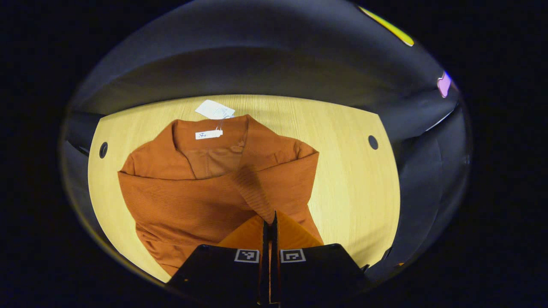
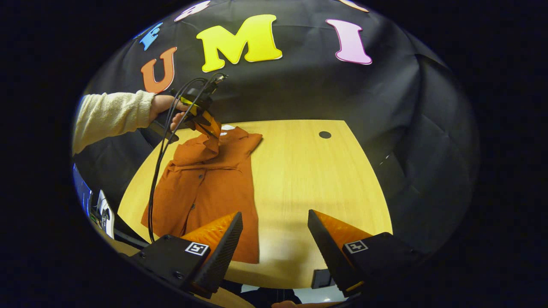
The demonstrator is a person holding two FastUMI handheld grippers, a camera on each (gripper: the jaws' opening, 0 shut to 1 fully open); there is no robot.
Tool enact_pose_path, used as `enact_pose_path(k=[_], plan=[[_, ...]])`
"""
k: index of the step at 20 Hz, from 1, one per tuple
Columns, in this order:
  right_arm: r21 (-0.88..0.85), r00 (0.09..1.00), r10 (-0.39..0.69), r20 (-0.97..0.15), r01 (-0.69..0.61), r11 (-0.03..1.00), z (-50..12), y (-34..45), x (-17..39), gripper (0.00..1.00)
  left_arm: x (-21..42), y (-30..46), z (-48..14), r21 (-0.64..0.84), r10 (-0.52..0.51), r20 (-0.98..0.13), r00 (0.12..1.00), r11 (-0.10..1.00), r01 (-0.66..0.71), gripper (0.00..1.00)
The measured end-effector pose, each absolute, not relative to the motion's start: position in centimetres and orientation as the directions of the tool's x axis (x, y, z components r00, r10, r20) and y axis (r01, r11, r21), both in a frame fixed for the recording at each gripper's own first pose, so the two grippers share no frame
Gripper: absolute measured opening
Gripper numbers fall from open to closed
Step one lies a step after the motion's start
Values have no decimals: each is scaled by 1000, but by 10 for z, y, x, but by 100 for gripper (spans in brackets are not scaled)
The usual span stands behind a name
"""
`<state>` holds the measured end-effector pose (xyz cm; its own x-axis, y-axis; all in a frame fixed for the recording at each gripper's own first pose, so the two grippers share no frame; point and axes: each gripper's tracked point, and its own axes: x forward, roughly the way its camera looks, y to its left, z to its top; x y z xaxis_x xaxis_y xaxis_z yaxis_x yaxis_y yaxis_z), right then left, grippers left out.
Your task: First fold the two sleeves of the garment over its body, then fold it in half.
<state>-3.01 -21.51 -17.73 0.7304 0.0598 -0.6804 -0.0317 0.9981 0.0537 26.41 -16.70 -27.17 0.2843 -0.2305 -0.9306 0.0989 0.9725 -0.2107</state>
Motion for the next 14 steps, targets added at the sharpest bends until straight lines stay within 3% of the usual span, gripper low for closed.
enact_pose_path(k=[1, 3, 5, 9, 10, 11, 12, 14], plan=[[45, 727, 55, -684, -34, 998, -178, -221, -32, 99, 261, -174, -280, -222, -236, -936, 263, 972, 80, 4], [37, 724, 45, -689, -28, 999, -182, -229, -35, 94, 256, -182, -292, -225, -229, -944, 237, 973, 46, 5], [48, 719, 50, -693, -23, 999, -184, -230, -37, 99, 254, -180, -299, -209, -206, -949, 239, 978, 11, 12], [64, 703, 71, -708, -36, 997, -191, -225, -36, 95, 257, -175, -287, -197, -190, -941, 281, 980, 2, 78], [60, 701, 72, -709, -42, 997, -192, -224, -36, 98, 256, -174, -283, -195, -186, -939, 290, 981, -3, 87], [60, 702, 76, -708, -47, 997, -191, -221, -34, 99, 257, -169, -281, -186, -172, -936, 306, 982, -17, 91], [65, 702, 84, -708, -53, 996, -191, -218, -33, 99, 262, -163, -276, -176, -157, -927, 342, 984, -24, 86], [66, 703, 95, -705, -68, 995, -190, -211, -30, 99, 262, -148, -272, -153, -131, -916, 379, 988, -28, 87]])
